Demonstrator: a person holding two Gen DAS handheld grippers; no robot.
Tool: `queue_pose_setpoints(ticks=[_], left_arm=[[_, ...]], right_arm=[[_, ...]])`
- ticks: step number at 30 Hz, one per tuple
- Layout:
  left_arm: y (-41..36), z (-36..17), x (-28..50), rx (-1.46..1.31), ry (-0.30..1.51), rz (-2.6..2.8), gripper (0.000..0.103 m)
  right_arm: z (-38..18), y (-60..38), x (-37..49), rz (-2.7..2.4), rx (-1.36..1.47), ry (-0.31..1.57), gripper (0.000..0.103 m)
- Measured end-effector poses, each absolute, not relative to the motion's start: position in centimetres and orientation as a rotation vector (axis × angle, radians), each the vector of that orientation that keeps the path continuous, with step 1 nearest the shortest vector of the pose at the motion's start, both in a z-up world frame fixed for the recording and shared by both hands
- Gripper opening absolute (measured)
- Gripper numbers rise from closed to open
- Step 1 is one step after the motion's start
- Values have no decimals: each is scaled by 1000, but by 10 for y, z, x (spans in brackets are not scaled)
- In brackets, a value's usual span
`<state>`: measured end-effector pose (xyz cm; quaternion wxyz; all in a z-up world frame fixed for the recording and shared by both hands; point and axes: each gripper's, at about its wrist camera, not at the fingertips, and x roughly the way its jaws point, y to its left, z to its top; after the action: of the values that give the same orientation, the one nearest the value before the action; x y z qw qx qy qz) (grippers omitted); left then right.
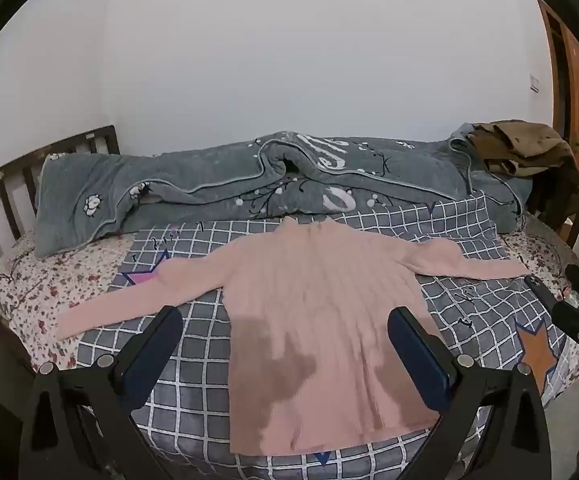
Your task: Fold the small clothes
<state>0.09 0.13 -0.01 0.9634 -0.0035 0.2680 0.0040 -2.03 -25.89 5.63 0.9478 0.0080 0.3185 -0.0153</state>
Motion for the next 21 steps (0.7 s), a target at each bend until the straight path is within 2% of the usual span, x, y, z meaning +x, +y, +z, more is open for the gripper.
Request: queue_pose_setpoints(ticks=[21], left_arm=[[7,10,-7,-1,519,26,103]], right_arm=[[67,-251,-29,-24,37,652,103]])
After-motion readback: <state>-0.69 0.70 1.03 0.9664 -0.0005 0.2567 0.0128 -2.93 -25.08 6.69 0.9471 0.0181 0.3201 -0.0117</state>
